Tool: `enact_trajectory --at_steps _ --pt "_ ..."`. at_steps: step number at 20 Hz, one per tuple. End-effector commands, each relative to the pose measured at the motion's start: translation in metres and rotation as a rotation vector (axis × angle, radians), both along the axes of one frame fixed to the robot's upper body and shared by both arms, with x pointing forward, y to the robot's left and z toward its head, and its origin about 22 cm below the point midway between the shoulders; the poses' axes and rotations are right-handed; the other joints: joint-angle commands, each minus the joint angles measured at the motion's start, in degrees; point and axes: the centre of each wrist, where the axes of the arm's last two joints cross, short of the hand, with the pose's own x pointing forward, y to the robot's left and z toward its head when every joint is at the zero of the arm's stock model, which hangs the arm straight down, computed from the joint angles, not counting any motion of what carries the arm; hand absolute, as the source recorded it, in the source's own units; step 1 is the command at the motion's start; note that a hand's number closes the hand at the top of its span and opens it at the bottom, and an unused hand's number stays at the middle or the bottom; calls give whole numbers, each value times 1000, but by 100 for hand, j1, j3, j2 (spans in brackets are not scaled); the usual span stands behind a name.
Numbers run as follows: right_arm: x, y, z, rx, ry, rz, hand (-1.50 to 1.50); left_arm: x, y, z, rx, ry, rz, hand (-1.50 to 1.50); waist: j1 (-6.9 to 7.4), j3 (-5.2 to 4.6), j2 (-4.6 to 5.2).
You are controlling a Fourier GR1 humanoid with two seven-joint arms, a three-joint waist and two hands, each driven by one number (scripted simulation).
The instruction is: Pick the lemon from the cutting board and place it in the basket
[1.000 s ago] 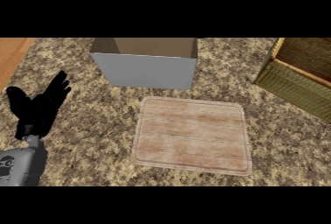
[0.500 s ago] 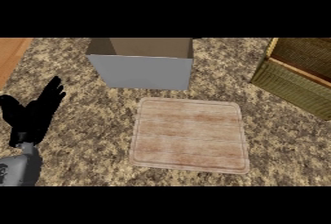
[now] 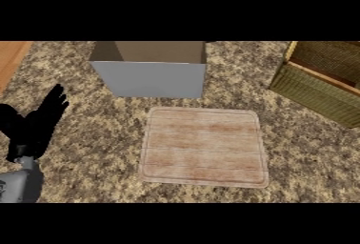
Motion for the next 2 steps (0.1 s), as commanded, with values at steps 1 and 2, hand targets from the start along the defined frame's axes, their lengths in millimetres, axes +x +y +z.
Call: enact_trajectory --at_steps 1,2 --pt "-57 -28 0 -25 46 70 -150 -3 11 10 -5 5 -12 0 2 2 -1" --pt "-67 -30 -15 -18 66 78 -150 -5 -10 2 -7 2 -3 0 3 3 0"
